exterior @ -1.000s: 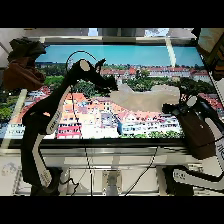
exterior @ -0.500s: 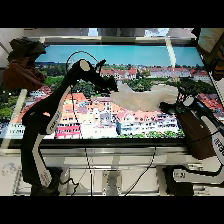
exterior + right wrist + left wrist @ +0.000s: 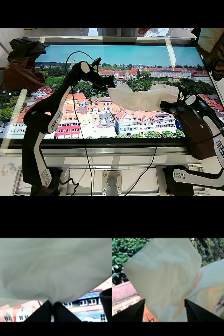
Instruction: Fold the shirts.
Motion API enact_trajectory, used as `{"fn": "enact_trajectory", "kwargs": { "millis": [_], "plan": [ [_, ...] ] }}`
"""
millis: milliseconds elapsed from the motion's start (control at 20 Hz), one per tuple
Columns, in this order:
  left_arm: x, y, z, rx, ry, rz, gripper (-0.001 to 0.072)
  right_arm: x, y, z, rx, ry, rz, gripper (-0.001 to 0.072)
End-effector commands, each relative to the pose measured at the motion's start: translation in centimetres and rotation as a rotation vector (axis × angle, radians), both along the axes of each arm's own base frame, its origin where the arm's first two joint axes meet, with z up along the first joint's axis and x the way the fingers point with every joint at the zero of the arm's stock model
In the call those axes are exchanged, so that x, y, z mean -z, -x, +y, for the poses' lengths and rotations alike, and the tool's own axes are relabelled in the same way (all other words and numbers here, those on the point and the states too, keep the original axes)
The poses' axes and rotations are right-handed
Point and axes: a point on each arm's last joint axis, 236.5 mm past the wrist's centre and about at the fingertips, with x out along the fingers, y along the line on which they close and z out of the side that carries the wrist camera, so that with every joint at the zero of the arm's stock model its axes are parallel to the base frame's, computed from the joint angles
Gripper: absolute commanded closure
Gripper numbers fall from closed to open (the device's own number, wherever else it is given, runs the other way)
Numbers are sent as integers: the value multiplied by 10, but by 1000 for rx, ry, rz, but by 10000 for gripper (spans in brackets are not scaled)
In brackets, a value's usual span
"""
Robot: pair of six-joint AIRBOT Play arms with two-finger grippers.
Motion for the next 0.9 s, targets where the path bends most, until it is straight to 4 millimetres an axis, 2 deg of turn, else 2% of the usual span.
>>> {"fn": "enact_trajectory", "kwargs": {
  "millis": [0, 100, 250, 350, 600, 650, 750, 850],
  "plan": [
    [22, -20, 21, -74, -31, -1, 156, -20, -2, -1, -15, 19, -44, 683],
    [32, -29, 31, -105, -32, 0, 156, -29, -2, -1, -17, 20, -61, 683],
    [33, -49, 38, -151, -11, -38, 158, -32, 2, 2, -24, 13, -52, 683],
    [34, -54, 38, -164, 16, -31, 166, -32, 2, 3, -24, 7, -48, 683],
    [47, -46, 22, -153, 93, 41, 185, -32, 2, 4, -22, 3, -50, 683],
    [47, -45, 18, -152, 112, 51, 187, -32, 2, 4, -23, 3, -50, 683],
    [45, -43, 14, -142, 135, 58, 239, -32, 2, 4, -22, 3, -50, 683],
    [42, -41, 10, -139, 157, 67, 242, -32, 2, 4, -22, 4, -51, 682]
  ]
}}
